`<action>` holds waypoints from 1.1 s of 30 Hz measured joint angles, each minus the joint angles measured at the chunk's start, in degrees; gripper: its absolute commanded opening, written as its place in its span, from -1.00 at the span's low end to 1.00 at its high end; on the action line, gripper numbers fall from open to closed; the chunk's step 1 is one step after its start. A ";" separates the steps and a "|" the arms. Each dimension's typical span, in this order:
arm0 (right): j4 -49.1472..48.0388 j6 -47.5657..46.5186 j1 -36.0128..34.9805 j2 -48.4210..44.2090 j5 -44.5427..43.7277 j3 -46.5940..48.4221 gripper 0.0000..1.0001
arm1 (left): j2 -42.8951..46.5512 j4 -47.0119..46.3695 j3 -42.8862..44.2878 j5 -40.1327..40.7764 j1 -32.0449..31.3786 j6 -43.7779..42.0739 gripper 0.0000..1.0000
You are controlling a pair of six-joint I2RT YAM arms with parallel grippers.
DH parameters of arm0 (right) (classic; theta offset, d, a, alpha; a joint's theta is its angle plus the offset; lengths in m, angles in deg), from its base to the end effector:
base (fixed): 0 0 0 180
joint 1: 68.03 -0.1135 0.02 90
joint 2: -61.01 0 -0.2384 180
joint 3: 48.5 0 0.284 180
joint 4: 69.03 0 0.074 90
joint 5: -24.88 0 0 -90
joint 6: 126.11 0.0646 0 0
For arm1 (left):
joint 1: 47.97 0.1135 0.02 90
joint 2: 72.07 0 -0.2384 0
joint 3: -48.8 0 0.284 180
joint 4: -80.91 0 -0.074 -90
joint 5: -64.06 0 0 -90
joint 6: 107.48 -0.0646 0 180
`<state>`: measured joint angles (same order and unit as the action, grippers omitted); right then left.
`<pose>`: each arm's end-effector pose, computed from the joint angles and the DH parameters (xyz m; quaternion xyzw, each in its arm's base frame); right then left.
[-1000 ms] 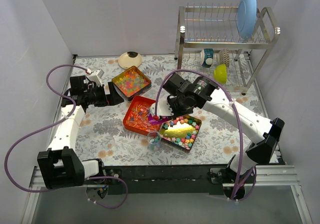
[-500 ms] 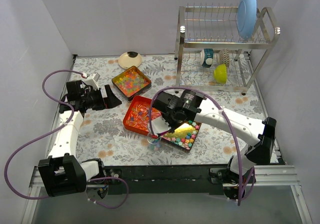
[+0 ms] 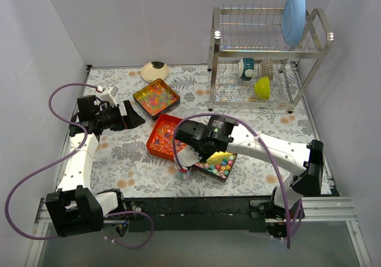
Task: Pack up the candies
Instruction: Place the fake candies in the packing bottle, then move the storage box to the center of the board.
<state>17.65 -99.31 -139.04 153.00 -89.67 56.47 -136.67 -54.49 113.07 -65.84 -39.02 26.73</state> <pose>0.1368 0.3149 0.2881 -0.8793 0.4041 -0.2005 0.1525 0.2921 0.0041 0.2400 -0.2715 0.8350 -0.4095 0.2479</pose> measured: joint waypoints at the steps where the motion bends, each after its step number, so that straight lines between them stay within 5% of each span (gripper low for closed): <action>1: -0.02 0.00 0.00 0.00 -0.26 -0.09 -0.97 | 0.00 0.02 0.09 -0.20 0.00 0.04 0.93; 9: -0.07 0.42 0.02 -0.02 -1.27 -2.19 -0.97 | 0.00 0.09 0.92 -3.50 0.00 0.15 0.80; 18: -1.88 3.41 5.42 0.04 2.21 3.04 -0.97 | 0.00 0.04 0.90 -17.46 -1.27 1.79 0.76; 27: -5.97 13.31 14.84 4.63 9.57 9.92 -0.97 | -4.98 0.66 1.88 -21.40 -8.85 2.01 0.32; 33: -11.02 23.82 26.95 4.09 14.12 14.95 -0.97 | -12.22 3.93 7.69 -16.55 -20.65 -3.78 0.06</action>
<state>6.63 -75.49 -112.09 157.08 -75.55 71.42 -148.89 -50.55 120.77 -82.39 -59.68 22.95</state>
